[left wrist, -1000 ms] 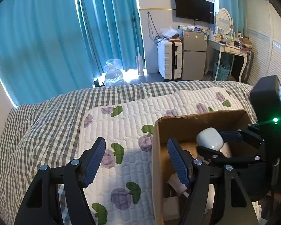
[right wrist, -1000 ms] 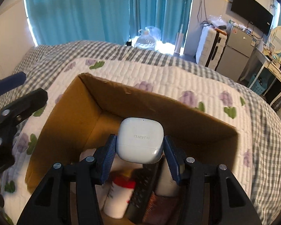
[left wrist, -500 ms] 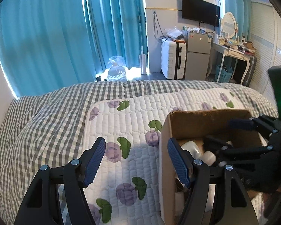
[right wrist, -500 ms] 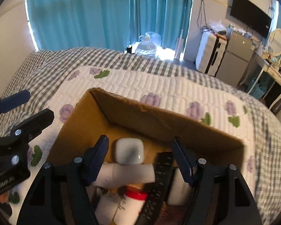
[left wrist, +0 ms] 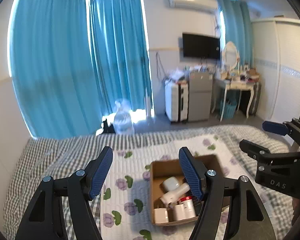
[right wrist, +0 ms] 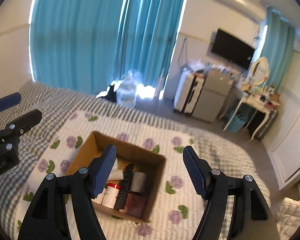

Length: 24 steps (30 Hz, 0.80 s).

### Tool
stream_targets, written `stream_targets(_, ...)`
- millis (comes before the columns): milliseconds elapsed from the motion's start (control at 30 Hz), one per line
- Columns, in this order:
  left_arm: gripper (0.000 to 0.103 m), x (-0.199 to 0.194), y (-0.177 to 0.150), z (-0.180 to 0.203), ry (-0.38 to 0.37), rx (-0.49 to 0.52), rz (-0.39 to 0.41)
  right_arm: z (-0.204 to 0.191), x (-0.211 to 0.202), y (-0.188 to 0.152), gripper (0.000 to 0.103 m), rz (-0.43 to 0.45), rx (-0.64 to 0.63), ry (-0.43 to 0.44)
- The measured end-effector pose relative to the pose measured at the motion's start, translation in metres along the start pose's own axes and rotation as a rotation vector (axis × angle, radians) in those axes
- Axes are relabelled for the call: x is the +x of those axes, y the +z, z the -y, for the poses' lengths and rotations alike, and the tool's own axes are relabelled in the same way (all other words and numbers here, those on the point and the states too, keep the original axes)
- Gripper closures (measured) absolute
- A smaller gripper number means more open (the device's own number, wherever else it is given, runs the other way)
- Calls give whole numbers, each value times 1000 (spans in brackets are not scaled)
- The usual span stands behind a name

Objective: Organize rigid objects

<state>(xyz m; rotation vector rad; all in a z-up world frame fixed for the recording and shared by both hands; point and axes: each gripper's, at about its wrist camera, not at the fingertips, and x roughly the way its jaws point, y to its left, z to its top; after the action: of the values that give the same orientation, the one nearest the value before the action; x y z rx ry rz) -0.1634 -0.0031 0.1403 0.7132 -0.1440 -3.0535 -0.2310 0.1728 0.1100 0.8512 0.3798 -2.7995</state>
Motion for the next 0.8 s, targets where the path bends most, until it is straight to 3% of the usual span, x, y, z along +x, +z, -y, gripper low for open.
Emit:
stream_targets(100,32,-35,5,9,-27,-4,60,5,-43,-1,34,62,10,-12)
stream_targets(200,32,-61,3,17,-45,-1,107,12,-87,-9,50,130,37,-15)
stream_targets(267,32,-77,-3,20,-54,-7,143,17,-112,-18,54,165,56,-14)
stream_targets(467,32,-96,-34,30,-78,-33,179,23,-147,-58,58,223,124,-20)
stream_targets(533,26,-99,-47,32,-89,-45,186,26,-150,-73,58,232,159,-19)
stream_targets(667,18,-97,-75,40,-59,-43,194,28,-144,-108,39,243,212,-4)
stream_targets(733,11,-90,-88,45,-38,-31,184,29,-138,-121,37,246,235,-9)
stream_targets(800,10,-79,-102,48,-31,-19,162,32,-131,-134,26,245,266,-10)
